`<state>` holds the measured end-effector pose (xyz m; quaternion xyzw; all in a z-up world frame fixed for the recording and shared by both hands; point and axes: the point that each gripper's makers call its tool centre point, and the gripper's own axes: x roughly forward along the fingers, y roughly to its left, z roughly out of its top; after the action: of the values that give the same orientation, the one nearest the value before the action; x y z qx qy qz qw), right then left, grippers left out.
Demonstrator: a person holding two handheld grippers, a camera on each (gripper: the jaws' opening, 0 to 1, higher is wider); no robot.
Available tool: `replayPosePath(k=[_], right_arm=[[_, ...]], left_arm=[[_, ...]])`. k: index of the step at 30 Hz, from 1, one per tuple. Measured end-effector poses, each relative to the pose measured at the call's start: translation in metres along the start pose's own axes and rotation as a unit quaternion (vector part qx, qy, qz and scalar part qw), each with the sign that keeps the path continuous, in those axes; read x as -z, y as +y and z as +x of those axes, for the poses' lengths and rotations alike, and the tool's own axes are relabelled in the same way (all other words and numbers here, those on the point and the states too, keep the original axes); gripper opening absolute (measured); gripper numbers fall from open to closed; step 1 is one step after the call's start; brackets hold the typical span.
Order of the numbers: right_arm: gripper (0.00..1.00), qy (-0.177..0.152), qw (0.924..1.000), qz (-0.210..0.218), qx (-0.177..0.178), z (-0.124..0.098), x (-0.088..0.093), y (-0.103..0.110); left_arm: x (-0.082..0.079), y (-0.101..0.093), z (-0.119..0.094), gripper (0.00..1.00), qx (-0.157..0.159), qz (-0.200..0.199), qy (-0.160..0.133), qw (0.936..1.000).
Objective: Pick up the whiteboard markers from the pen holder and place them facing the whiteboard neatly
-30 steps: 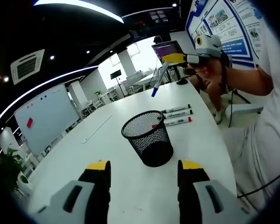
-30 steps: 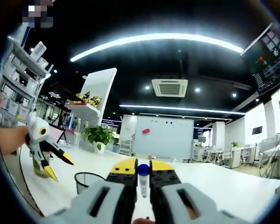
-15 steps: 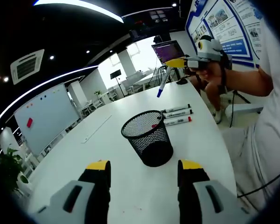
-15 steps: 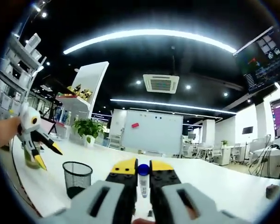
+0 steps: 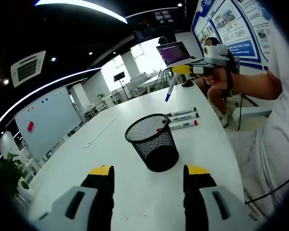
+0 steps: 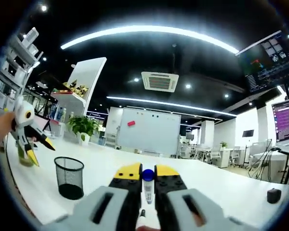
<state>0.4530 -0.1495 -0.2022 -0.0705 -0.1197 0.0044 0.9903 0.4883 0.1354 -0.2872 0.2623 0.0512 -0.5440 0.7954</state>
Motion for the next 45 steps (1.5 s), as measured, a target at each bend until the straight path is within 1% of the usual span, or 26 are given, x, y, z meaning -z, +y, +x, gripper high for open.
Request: replayPosePath(k=[2, 4, 8, 11, 15, 23, 25, 27, 29, 35, 37, 42, 45], right_arm=[[0.09, 0.008, 0.9999, -0.014, 0.006, -0.001, 0.006, -0.002], [0.09, 0.011, 0.9999, -0.012, 0.005, -0.002, 0.009, -0.003], [0.09, 0.020, 0.9996, -0.006, 0.016, -0.004, 0.018, -0.011], [0.09, 0.027, 0.9993, -0.010, 0.025, -0.005, 0.025, -0.015], [0.09, 0.042, 0.9987, -0.002, 0.030, -0.008, 0.038, -0.020], [0.09, 0.052, 0.9977, 0.015, 0.039, -0.013, 0.049, -0.024], [0.09, 0.060, 0.9969, 0.027, 0.043, -0.014, 0.056, -0.027], [0.09, 0.065, 0.9964, 0.024, 0.050, -0.016, 0.061, -0.029], [0.09, 0.067, 0.9957, 0.033, 0.055, -0.019, 0.065, -0.031], [0.09, 0.078, 0.9941, 0.043, 0.062, -0.024, 0.072, -0.038], [0.09, 0.081, 0.9932, 0.054, 0.064, -0.027, 0.074, -0.039], [0.09, 0.090, 0.9918, 0.060, 0.067, -0.033, 0.077, -0.035], [0.09, 0.098, 0.9909, 0.064, 0.066, -0.036, 0.083, -0.031]], left_arm=[[0.000, 0.000, 0.000, 0.59, 0.000, 0.000, 0.000, 1.0000], [0.000, 0.000, 0.000, 0.59, 0.000, 0.000, 0.000, 1.0000], [0.000, 0.000, 0.000, 0.59, 0.000, 0.000, 0.000, 1.0000], [0.000, 0.000, 0.000, 0.59, 0.000, 0.000, 0.000, 1.0000], [0.000, 0.000, 0.000, 0.59, 0.000, 0.000, 0.000, 1.0000], [0.000, 0.000, 0.000, 0.59, 0.000, 0.000, 0.001, 1.0000], [0.000, 0.000, 0.000, 0.59, 0.000, 0.000, 0.001, 1.0000], [0.000, 0.000, 0.000, 0.59, 0.000, 0.000, 0.001, 1.0000], [0.000, 0.000, 0.000, 0.59, 0.000, 0.001, 0.001, 1.0000], [0.000, 0.000, 0.000, 0.59, 0.000, 0.001, 0.001, 1.0000], [0.000, 0.000, 0.000, 0.59, 0.000, 0.001, 0.001, 1.0000], [0.000, 0.000, 0.000, 0.59, -0.001, 0.001, 0.001, 1.0000], [0.000, 0.000, 0.001, 0.59, -0.002, 0.001, 0.002, 1.0000]])
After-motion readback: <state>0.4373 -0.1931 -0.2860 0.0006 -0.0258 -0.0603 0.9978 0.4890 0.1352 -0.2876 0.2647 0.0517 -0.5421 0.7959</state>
